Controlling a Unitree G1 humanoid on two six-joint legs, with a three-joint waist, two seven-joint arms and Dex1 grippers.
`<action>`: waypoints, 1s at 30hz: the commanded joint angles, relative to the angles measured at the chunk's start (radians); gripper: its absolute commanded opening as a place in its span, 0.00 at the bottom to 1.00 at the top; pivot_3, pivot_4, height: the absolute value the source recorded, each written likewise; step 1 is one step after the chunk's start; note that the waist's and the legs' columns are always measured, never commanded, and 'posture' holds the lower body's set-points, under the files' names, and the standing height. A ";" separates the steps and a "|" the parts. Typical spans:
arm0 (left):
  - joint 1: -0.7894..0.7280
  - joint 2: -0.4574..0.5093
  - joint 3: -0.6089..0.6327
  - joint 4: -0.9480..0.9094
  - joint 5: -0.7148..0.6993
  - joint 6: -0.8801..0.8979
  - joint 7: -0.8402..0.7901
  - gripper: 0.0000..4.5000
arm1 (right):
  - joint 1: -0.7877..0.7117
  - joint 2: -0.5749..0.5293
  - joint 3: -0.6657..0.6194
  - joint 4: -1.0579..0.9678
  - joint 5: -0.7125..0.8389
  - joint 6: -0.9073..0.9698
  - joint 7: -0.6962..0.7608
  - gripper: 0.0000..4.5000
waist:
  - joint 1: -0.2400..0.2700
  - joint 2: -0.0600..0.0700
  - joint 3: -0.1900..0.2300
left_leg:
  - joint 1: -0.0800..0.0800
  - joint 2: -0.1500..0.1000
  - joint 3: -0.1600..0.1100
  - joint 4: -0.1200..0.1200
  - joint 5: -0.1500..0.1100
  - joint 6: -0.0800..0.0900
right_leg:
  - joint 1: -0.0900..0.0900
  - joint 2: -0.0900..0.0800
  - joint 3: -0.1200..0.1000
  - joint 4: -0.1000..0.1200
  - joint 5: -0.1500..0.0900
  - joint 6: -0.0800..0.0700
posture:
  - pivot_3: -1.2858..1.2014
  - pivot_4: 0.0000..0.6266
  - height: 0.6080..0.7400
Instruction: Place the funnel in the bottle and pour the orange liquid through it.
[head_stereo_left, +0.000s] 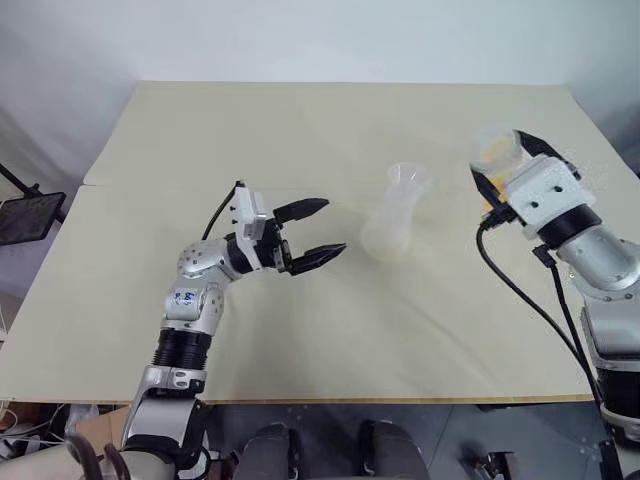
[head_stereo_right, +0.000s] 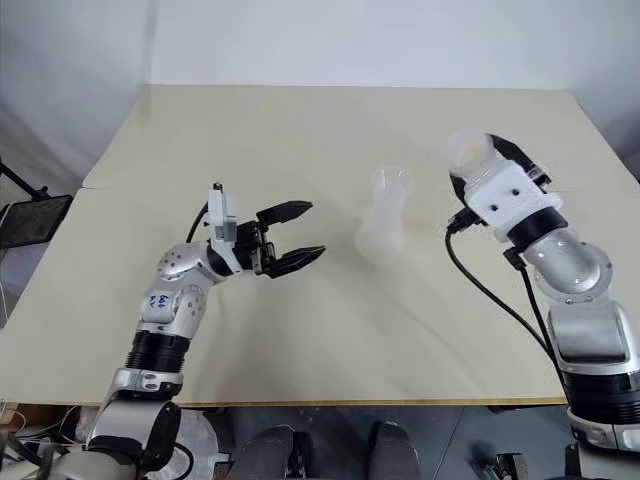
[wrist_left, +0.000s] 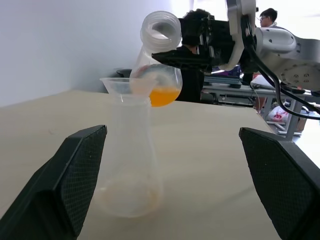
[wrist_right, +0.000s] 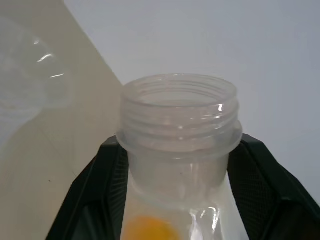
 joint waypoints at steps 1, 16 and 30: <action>0.011 -0.013 -0.010 -0.021 0.010 -0.023 0.015 1.00 | -0.041 -0.009 0.013 0.015 -0.108 -0.057 -0.051 0.54 | -0.001 0.000 0.000 | 0.000 0.000 0.000 0.000 0.000 0.000 | 0.000 0.000 0.000 0.000 0.000 0.000 | 0.52 0.24 1.00; 0.001 -0.062 -0.037 -0.024 0.035 -0.023 0.081 1.00 | -0.114 0.035 0.104 0.057 -0.378 -0.129 -0.142 0.54 | -0.003 0.000 0.000 | -0.001 0.001 -0.001 0.000 0.000 0.000 | 0.000 0.000 -0.001 -0.001 0.000 0.000 | 0.52 0.24 1.00; 0.036 -0.107 -0.056 -0.042 0.106 -0.097 0.212 1.00 | -0.166 0.013 0.152 0.120 -0.548 -0.203 -0.192 0.54 | -0.003 0.000 0.000 | -0.002 0.001 -0.001 0.000 0.000 0.000 | 0.000 0.001 -0.002 -0.002 0.000 0.000 | 0.52 0.24 1.00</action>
